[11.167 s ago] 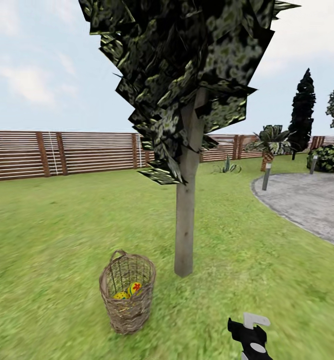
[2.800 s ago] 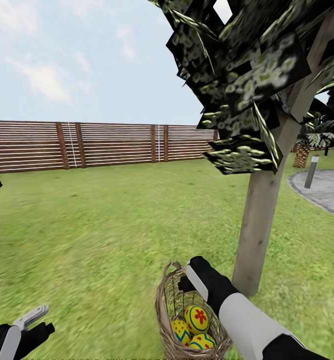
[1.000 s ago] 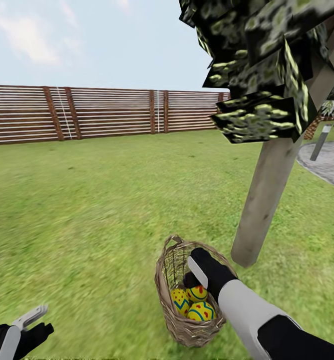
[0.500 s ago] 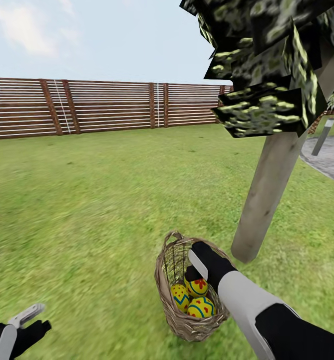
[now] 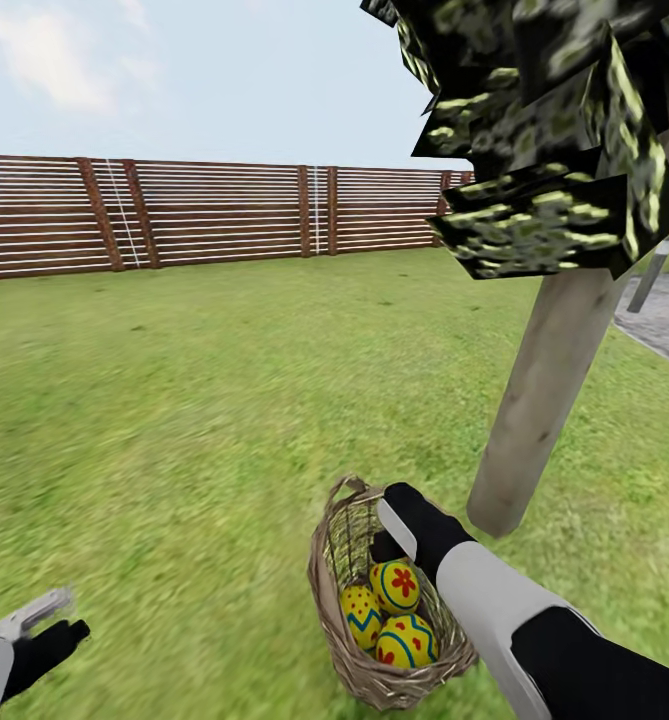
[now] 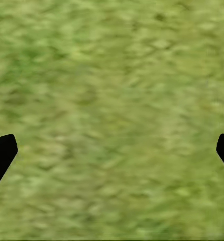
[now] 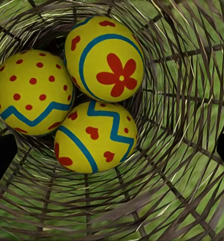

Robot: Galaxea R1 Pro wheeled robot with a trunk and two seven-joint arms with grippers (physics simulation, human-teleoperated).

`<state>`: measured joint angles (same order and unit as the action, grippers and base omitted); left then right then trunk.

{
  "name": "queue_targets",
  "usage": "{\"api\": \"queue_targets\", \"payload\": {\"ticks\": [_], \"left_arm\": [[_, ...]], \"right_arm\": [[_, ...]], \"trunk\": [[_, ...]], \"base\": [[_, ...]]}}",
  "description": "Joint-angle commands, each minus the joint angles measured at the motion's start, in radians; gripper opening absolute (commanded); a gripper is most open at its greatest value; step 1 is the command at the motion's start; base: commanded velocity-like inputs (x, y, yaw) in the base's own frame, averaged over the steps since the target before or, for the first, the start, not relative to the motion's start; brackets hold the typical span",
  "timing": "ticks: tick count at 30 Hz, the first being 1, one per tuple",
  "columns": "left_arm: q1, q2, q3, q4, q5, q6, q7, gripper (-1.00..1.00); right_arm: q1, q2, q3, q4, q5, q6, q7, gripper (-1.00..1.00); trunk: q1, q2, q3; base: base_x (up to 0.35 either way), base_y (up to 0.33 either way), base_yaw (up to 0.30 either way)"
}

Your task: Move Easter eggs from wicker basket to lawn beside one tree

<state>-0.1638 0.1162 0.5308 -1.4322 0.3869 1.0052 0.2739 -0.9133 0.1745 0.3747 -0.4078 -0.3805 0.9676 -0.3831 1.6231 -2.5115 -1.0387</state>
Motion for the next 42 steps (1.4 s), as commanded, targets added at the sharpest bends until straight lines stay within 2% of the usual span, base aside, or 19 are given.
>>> {"api": "queue_targets", "payload": {"ticks": [1,5,9,12,14,19,22,25,29,32,34,36,37,38,39,41,42], "left_arm": [[0.0,0.002,0.0,-0.038,0.008,0.011,0.009,1.0],[-0.012,0.025,-0.004,-0.093,-0.02,0.021,0.01,1.0],[-0.034,0.049,-0.006,-0.077,-0.045,0.023,0.011,1.0],[-0.042,0.057,-0.005,-0.062,-0.05,0.023,0.01,1.0],[-0.045,0.051,-0.003,-0.057,-0.05,0.022,0.01,1.0],[-0.047,-0.021,0.008,-0.052,-0.054,0.011,0.014,1.0],[-0.047,-0.048,0.016,-0.05,-0.058,0.007,0.017,1.0],[-0.045,-0.061,0.021,-0.039,-0.082,0.004,0.025,1.0],[-0.043,-0.069,0.054,0.017,-0.118,0.005,0.047,1.0],[-0.042,-0.067,0.034,0.072,-0.139,0.011,0.052,1.0],[-0.044,-0.052,0.011,0.111,-0.154,0.015,0.054,1.0],[-0.049,-0.017,-0.01,0.164,-0.162,0.019,0.052,1.0],[-0.062,0.011,-0.027,0.211,-0.164,0.022,0.048,1.0],[-0.074,0.026,-0.036,0.239,-0.165,0.022,0.045,1.0],[-0.106,0.058,-0.05,0.306,-0.166,0.024,0.033,1.0],[-0.145,0.093,-0.06,0.391,-0.166,0.024,0.013,1.0],[-0.19,0.132,-0.066,0.485,-0.167,0.024,-0.014,1.0]], "right_arm": [[-0.001,0.0,0.005,0.002,-0.011,0.002,-0.009,1.0],[-0.001,0.0,0.006,0.023,-0.011,-0.017,-0.01,1.0],[-0.001,0.0,0.006,0.038,-0.011,-0.037,-0.009,1.0],[0.0,0.0,0.005,0.043,-0.011,-0.041,-0.009,1.0],[0.0,0.0,0.005,0.05,-0.011,-0.043,-0.009,1.0],[0.001,0.0,0.005,0.062,-0.011,-0.047,-0.008,1.0],[0.0,0.0,0.005,0.063,-0.011,-0.048,-0.008,1.0],[0.001,0.0,0.006,0.064,-0.011,-0.048,-0.008,1.0],[0.001,0.0,0.006,0.064,-0.011,-0.049,-0.008,1.0],[0.001,0.0,0.006,0.064,-0.011,-0.049,-0.009,1.0],[0.001,0.0,0.005,0.065,-0.011,-0.049,-0.009,1.0],[0.001,0.0,0.005,0.065,-0.011,-0.049,-0.009,1.0],[0.001,0.0,0.004,0.065,-0.011,-0.049,-0.009,1.0],[0.001,0.0,0.004,0.065,-0.011,-0.049,-0.009,1.0],[0.001,0.0,0.004,0.064,-0.011,-0.049,-0.009,1.0],[0.001,0.0,0.004,0.064,-0.011,-0.049,-0.009,1.0],[0.001,0.0,0.004,0.064,-0.011,-0.049,-0.009,1.0]], "trunk": [[0.0,0.0,-0.001],[0.0,0.0,-0.001],[0.0,0.0,-0.001],[0.0,0.0,-0.001],[0.0,0.0,-0.001],[0.0,0.0,-0.001],[0.0,0.0,-0.001],[0.0,0.0,-0.001],[0.0,0.0,-0.001],[0.0,0.0,-0.001],[0.0,0.0,-0.001],[0.0,0.0,-0.001],[0.0,0.0,-0.001],[0.0,0.0,-0.001],[0.0,0.0,-0.001],[0.0,0.0,-0.001],[0.0,0.0,-0.001]], "base": [[0.015,0.0,0.0],[0.007,0.0,0.0],[0.002,0.0,0.0],[0.0,0.0,0.0],[0.0,0.0,0.0],[0.0,0.0,0.0],[0.0,0.0,0.0],[0.0,0.0,0.0],[0.0,0.0,0.0],[0.0,0.0,0.0],[0.0,0.0,0.0],[0.0,0.0,0.0],[0.0,0.0,0.0],[0.0,0.0,0.0],[0.0,0.0,0.0],[0.0,0.0,0.0],[0.0,0.0,0.0]]}}
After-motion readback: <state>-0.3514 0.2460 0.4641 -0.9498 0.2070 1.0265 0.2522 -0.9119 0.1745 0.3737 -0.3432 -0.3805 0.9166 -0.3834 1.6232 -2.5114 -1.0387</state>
